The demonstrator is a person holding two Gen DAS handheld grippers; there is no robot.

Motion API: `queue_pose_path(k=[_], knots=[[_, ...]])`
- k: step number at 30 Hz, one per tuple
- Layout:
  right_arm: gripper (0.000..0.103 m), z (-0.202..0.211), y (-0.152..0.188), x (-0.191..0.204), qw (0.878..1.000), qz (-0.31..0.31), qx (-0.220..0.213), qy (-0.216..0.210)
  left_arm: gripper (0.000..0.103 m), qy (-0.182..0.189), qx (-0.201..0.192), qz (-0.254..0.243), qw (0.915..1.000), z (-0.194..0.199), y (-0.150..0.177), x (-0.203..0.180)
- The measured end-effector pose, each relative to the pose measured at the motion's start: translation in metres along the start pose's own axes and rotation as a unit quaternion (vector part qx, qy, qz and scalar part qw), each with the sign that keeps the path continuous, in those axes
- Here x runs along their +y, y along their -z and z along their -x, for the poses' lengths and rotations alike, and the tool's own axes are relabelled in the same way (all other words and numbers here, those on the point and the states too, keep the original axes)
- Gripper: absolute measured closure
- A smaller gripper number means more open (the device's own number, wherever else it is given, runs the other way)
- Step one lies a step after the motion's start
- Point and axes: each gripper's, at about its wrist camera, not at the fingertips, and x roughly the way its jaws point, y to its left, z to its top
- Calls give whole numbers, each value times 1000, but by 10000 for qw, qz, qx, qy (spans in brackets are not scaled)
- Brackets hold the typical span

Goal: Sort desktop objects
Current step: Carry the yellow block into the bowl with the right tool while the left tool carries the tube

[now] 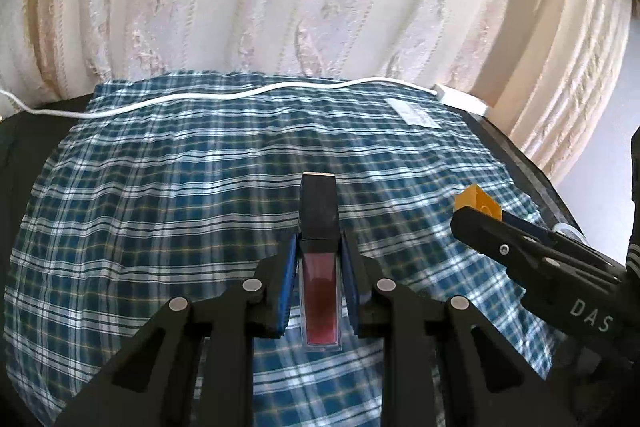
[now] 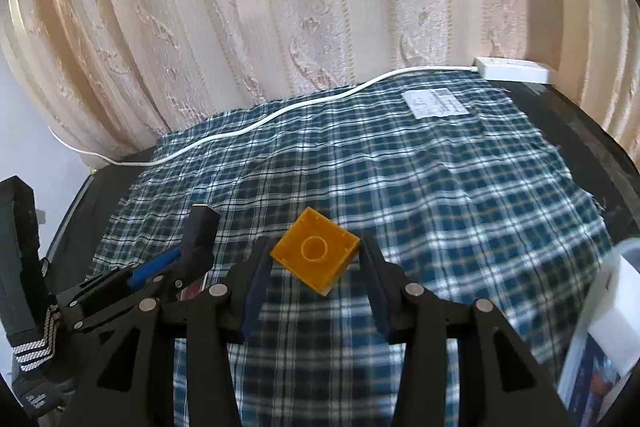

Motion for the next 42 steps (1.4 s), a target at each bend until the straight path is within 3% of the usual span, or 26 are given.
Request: queue_pose_path(k=[17, 23, 30, 36, 42], knots=[[54, 94, 25, -41, 9976, -305, -521, 343, 79, 524, -111, -593, 9968, 21, 13, -59], [54, 127, 34, -63, 9947, -411, -733, 597, 80, 540, -233, -873, 9944, 32, 17, -75], [54, 155, 43, -84, 9906, -578, -956, 786, 80, 518, -7, -795, 9955, 21, 19, -65], [54, 172, 53, -114, 9835, -896, -1097, 1128, 80, 767, 277, -803, 9934, 14, 23, -69], [53, 180, 64, -150, 9762, -1202, -1050, 1471, 77, 593, 478, -853, 9934, 12, 38, -69]])
